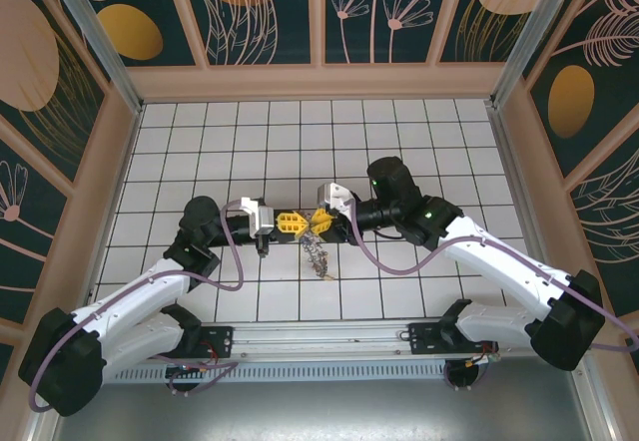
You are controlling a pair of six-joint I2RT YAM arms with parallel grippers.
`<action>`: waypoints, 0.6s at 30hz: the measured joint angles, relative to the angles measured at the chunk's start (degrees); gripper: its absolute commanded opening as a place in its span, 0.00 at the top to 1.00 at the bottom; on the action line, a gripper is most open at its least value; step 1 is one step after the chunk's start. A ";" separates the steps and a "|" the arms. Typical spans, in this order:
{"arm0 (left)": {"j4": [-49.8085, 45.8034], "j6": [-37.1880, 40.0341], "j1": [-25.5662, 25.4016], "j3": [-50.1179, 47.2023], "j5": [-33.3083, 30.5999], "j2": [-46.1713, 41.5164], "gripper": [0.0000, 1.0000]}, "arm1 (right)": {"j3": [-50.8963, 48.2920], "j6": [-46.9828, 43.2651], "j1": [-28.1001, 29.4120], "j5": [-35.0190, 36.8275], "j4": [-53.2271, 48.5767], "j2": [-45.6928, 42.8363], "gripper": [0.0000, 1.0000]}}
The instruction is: Put the keys on the keyring
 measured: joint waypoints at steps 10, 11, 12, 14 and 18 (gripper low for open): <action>1.99 -0.85 0.00 -0.24 -0.07 0.44 1.00 | -0.04 0.13 0.00 -1.11 1.70 0.00 0.84; 2.08 -0.85 0.00 -0.24 -0.04 0.46 1.00 | -0.07 0.09 0.00 -1.36 1.75 0.00 0.88; 2.08 -0.85 0.02 -0.24 -0.09 0.46 1.00 | -0.07 0.15 0.00 -1.51 1.77 0.00 0.90; 2.03 -0.85 0.02 -0.24 -0.28 0.48 1.00 | -0.07 0.09 0.00 -1.68 1.64 0.00 0.96; 1.22 -0.76 0.07 -0.24 -0.48 0.42 1.00 | -0.07 -0.09 -0.02 -1.62 1.16 -0.02 1.00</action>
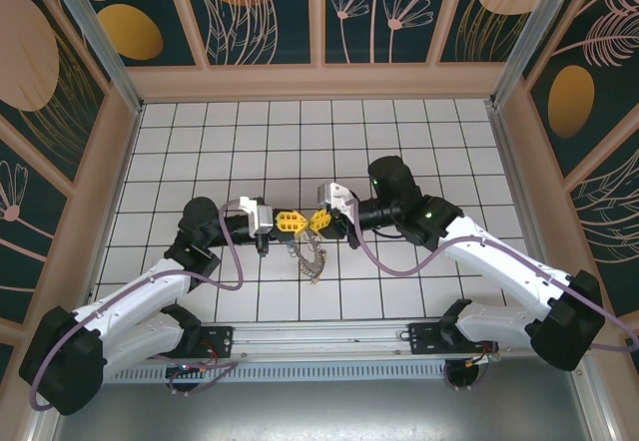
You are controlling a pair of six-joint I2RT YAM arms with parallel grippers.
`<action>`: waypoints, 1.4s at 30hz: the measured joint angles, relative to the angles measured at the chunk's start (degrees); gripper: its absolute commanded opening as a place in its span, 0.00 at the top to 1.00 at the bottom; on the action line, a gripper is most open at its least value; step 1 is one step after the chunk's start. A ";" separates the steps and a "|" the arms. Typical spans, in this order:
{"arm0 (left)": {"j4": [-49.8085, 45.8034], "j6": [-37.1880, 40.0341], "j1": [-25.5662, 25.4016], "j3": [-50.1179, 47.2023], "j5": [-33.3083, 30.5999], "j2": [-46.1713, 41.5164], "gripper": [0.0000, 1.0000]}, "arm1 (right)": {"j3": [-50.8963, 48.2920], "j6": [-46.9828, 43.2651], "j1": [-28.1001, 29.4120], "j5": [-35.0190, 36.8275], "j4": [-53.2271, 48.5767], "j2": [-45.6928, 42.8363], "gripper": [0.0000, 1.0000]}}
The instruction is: Put the keys on the keyring
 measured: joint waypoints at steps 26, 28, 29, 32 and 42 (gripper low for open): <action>-3.45 -0.46 -0.20 -0.09 0.17 -0.74 1.00 | -1.88 -0.31 0.28 -0.24 2.69 -1.84 1.00; -3.48 -0.57 -0.20 -0.13 0.13 -0.74 1.00 | -1.88 -0.33 0.31 -0.04 2.58 -1.84 1.00; -3.50 -0.63 -0.20 -0.15 0.02 -0.74 0.97 | -1.88 -0.35 0.31 0.13 2.58 -1.84 1.00; -4.90 0.57 -0.20 -0.09 -0.26 -0.81 0.86 | -1.88 -0.37 0.42 0.83 2.10 -1.81 1.00; -26.29 15.26 -0.22 7.72 -3.28 -1.16 0.81 | 0.74 -2.40 2.29 7.87 -5.31 0.90 1.00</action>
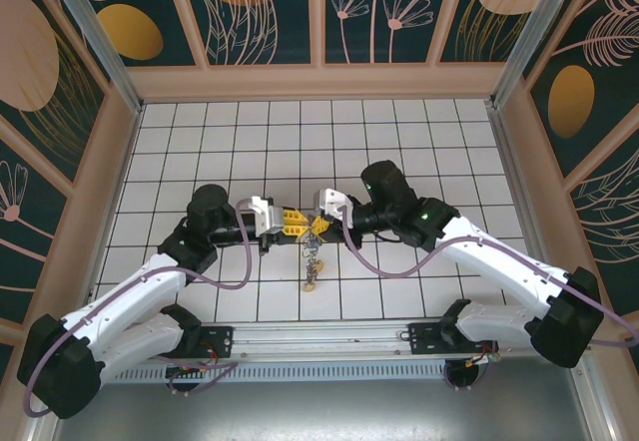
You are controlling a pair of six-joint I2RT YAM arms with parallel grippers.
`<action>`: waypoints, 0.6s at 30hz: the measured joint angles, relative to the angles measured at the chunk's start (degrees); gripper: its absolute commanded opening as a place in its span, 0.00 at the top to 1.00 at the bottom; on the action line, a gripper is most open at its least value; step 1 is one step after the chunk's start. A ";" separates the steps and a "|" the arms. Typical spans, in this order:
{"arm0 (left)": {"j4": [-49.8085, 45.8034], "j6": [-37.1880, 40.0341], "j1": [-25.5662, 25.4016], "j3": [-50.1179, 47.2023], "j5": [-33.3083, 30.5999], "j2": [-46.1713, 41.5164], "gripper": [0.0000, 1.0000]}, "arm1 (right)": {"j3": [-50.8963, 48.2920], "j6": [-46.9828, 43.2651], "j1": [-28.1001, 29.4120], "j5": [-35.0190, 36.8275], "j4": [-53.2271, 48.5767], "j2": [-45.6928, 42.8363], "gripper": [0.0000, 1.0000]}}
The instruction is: Put the keys on the keyring
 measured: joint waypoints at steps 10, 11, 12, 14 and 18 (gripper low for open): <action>-8.17 4.72 0.00 3.21 0.70 3.65 0.76 | 0.26 -0.90 1.25 3.76 -2.56 0.83 1.00; -9.05 5.31 0.00 3.26 0.74 3.65 0.75 | 0.26 -1.03 1.29 3.76 -2.47 0.83 1.00; -10.03 5.79 0.00 3.26 0.83 3.67 0.75 | 0.26 -1.16 1.29 3.76 -2.43 0.81 1.00; -11.91 6.75 0.00 3.26 0.94 3.76 0.75 | 0.26 -1.68 1.33 3.76 -2.43 0.76 1.00; -15.04 8.41 0.00 3.56 1.38 3.93 0.75 | 0.26 -2.21 1.40 3.74 -2.43 0.48 1.00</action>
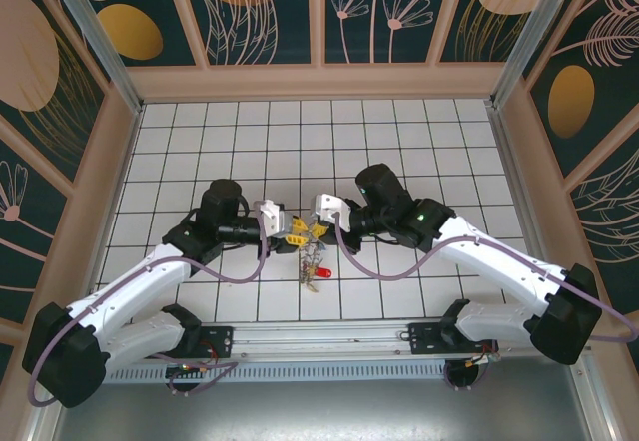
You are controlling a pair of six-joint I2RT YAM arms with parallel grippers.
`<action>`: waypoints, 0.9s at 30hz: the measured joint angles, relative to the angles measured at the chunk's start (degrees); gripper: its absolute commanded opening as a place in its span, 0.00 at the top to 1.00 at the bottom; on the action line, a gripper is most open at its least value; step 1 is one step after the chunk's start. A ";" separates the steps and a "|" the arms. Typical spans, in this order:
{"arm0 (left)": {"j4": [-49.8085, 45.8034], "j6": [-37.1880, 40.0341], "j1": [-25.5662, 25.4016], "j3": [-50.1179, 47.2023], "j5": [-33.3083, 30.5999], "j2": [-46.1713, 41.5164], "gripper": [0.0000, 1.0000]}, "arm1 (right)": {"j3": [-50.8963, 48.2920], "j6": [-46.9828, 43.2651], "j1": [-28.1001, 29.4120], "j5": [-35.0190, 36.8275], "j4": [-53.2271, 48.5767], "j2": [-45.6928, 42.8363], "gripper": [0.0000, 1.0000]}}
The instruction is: Put the keys on the keyring
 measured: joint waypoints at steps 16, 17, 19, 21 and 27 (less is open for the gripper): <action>-0.39 -0.66 0.11 1.92 1.68 2.19 1.00 | 0.31 -1.77 1.01 1.49 -0.55 -0.15 1.00; -0.39 -0.63 0.11 1.95 1.75 2.25 1.00 | 0.31 -1.77 1.01 1.55 -0.57 -0.15 1.00; -0.39 -0.46 0.11 1.95 1.66 2.21 1.00 | 0.31 -1.77 1.01 1.68 -0.57 -0.15 0.85; 0.07 -0.70 0.11 1.75 1.01 1.62 1.00 | 0.31 -1.97 0.98 1.57 -0.37 -0.20 0.76; 6.16 -4.02 0.11 -1.90 0.37 -2.93 1.00 | -0.74 -1.14 -1.90 -2.91 1.20 -3.10 0.74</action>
